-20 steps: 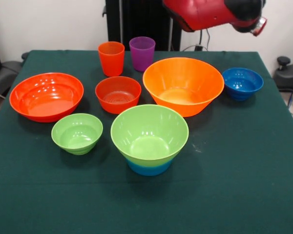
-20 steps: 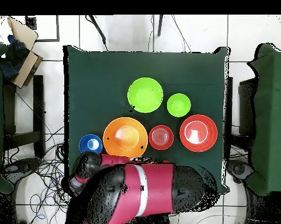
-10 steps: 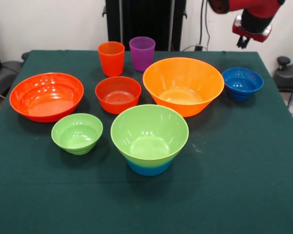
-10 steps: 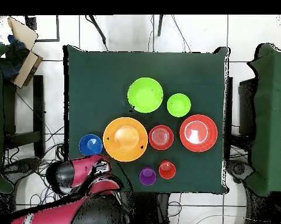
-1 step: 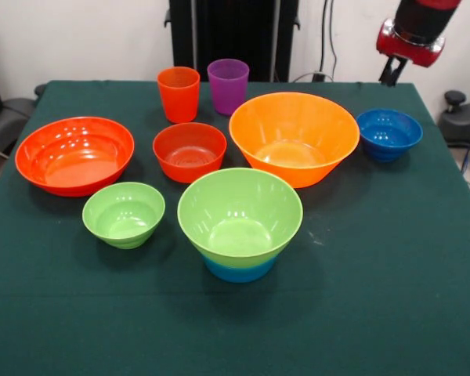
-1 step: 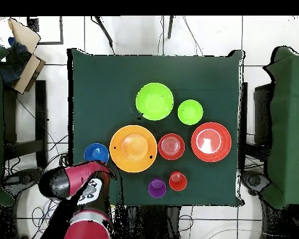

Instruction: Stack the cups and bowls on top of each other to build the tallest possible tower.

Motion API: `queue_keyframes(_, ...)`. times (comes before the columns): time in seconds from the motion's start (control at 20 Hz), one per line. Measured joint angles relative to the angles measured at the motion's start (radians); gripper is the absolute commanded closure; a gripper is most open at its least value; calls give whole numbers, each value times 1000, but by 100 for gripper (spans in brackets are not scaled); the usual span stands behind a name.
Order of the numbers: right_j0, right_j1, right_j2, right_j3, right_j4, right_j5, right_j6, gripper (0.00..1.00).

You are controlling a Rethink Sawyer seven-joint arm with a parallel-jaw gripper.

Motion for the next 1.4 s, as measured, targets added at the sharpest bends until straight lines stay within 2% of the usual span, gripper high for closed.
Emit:
queue_keyframes(0.45, -45, -73, -63, -24, 9, -12, 0, 100)
queue_keyframes(0.9, -60, -65, -144, -71, 9, -54, 0, 100)
queue_keyframes(0.95, -69, -65, -152, -78, 9, -60, 0, 0)
queue_keyframes(1.1, -90, -68, -149, -81, 9, -67, 0, 0)
queue_keyframes(1.25, -139, -80, -132, -80, 10, -70, 0, 0)
queue_keyframes(1.3, -188, -98, -109, -78, 19, -69, 0, 0)
queue_keyframes(1.4, -237, -127, -80, -76, 36, -58, 0, 0)
